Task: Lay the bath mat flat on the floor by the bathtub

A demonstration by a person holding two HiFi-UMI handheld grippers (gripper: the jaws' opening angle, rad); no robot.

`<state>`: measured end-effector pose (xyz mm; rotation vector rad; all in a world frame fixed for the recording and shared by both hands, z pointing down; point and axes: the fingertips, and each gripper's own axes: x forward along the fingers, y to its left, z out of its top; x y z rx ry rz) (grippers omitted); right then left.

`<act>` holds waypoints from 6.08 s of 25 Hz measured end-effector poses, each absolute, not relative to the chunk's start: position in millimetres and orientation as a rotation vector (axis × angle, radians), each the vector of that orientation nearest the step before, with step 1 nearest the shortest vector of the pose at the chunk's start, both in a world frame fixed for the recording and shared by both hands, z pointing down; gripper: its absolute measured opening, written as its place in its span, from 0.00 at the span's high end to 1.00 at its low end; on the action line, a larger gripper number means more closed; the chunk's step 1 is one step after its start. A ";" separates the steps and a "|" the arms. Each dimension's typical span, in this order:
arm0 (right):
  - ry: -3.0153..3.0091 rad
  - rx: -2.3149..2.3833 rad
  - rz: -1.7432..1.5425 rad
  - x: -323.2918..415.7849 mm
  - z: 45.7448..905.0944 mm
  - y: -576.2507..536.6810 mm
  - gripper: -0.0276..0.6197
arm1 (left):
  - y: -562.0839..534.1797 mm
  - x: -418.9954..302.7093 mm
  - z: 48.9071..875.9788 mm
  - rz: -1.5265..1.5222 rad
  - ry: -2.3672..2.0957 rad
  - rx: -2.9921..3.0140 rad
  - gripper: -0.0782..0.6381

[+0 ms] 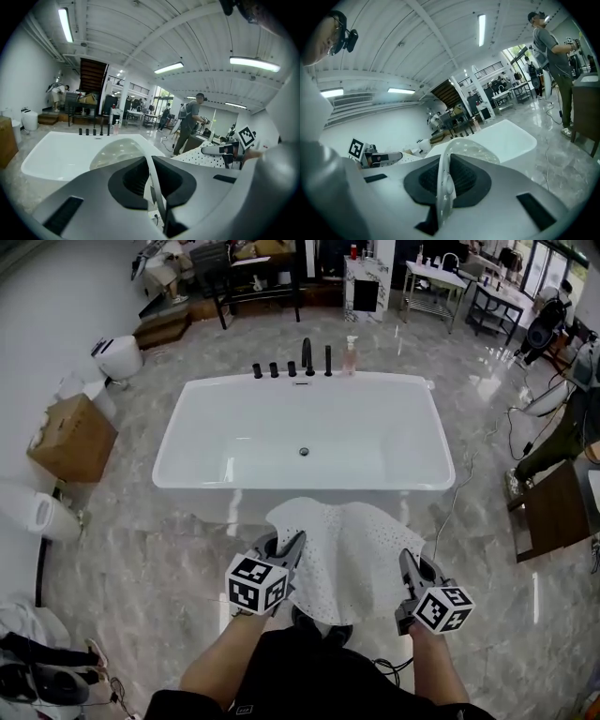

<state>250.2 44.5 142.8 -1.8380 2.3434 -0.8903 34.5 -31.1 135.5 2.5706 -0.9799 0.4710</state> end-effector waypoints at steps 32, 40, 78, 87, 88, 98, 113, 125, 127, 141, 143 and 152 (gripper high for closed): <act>2.527 -1.830 -1.423 158.9 411.8 -97.6 0.92 | -136.3 -65.7 423.7 0.708 -1.043 2.208 0.86; 2.569 -1.808 -1.516 141.5 517.1 -91.7 0.92 | -126.5 -81.9 524.5 0.799 -1.028 2.160 0.86; 2.904 -1.987 -1.600 163.0 833.5 -128.4 0.92 | -185.5 -78.7 819.7 1.067 -0.940 2.071 0.86; 3.053 -2.006 -1.586 173.2 894.8 -129.8 0.92 | -191.2 -95.8 866.6 1.129 -0.943 2.108 0.86; 3.078 -2.000 -1.566 173.2 900.8 -129.3 0.92 | -191.6 -96.8 872.7 1.137 -0.947 2.115 0.86; 3.229 -1.924 -1.428 174.1 961.4 -111.2 0.92 | -181.5 -102.5 930.5 1.077 -1.052 2.134 0.86; 3.228 -2.040 -1.464 210.5 1042.8 -98.2 0.92 | -188.9 -130.3 993.4 1.236 -1.102 2.192 0.86; 3.258 -1.972 -1.551 241.1 1099.7 -135.8 0.92 | -225.8 -161.7 1048.8 1.376 -1.219 2.112 0.85; 3.339 -1.905 -1.500 235.2 1100.6 -144.9 0.92 | -230.8 -172.2 1053.4 1.360 -1.271 2.079 0.84; 3.067 -1.513 -2.045 247.4 1102.7 -102.6 0.86 | -226.9 -246.4 1085.5 1.363 -1.432 1.882 0.85; 2.937 -1.486 -2.231 257.0 1110.5 -84.5 0.82 | -223.6 -250.9 1090.7 1.341 -1.428 1.859 0.85; 2.465 -1.809 -2.372 291.4 1134.5 -88.7 0.85 | -215.2 -265.1 1105.8 1.317 -1.402 1.805 0.85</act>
